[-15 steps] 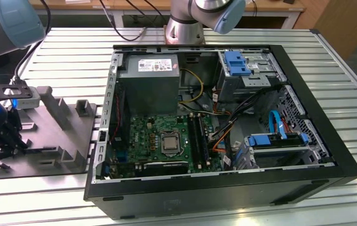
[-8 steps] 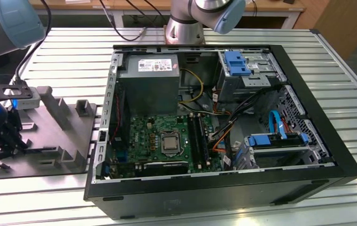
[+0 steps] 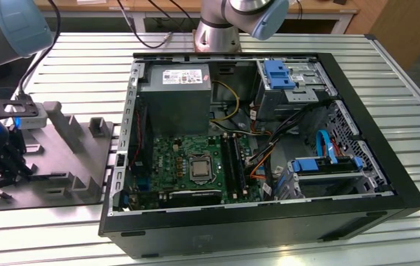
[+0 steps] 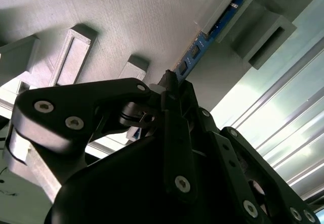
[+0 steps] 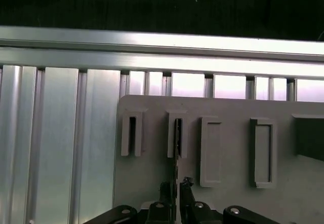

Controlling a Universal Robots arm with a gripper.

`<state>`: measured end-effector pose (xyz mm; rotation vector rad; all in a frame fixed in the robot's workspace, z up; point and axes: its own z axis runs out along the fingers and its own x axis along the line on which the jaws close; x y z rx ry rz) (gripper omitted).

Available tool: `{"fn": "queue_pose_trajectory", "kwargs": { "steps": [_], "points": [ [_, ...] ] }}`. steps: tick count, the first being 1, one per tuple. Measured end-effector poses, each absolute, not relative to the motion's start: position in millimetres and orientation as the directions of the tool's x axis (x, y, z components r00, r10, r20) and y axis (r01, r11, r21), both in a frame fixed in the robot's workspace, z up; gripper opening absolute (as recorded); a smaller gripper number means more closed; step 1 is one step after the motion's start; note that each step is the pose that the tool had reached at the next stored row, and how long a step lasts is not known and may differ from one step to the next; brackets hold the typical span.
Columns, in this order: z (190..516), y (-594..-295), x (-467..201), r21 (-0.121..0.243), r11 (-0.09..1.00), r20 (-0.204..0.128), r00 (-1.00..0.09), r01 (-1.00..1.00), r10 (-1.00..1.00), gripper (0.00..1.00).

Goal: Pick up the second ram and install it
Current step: 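Pick up the second ram and move it above second insertion slot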

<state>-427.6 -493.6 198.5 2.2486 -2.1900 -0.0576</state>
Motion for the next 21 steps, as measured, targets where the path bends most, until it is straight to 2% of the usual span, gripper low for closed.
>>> {"fn": "queue_pose_trajectory", "kwargs": {
  "steps": [21],
  "points": [
    [198.9, -493.7, -427.6, 0.016, -0.004, -0.026, 0.004, -1.000, -1.000, 0.21]
  ]
}}
